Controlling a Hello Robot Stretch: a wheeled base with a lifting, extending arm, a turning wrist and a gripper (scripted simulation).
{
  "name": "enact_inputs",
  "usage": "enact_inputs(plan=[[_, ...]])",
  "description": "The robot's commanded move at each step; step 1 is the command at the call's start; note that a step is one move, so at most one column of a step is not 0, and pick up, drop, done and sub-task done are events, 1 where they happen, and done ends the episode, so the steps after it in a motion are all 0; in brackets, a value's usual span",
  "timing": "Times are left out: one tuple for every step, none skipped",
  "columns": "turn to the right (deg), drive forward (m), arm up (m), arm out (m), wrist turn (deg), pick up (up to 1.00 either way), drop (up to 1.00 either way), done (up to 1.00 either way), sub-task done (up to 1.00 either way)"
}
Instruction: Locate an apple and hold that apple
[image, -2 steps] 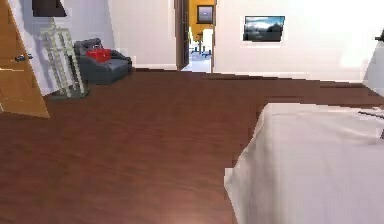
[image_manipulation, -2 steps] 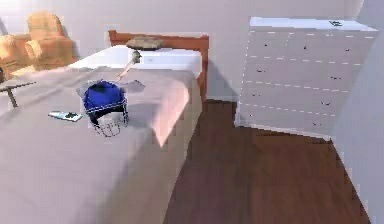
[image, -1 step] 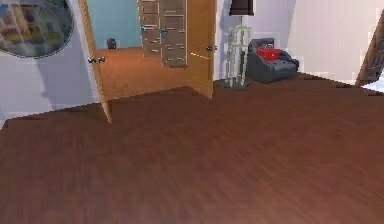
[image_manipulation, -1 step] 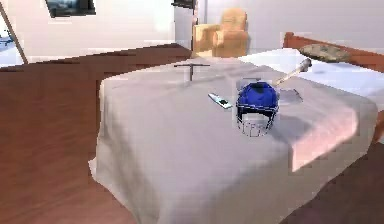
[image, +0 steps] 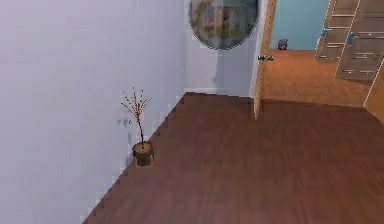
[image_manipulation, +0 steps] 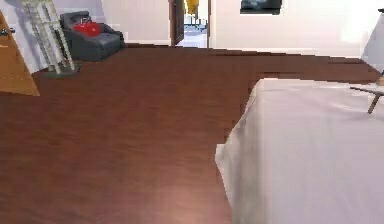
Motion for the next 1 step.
enact_inputs(plan=[[-39.0, 0.00, 0.00, 0.00, 0.0, 0.00, 0.00, 0.00, 0.00]])
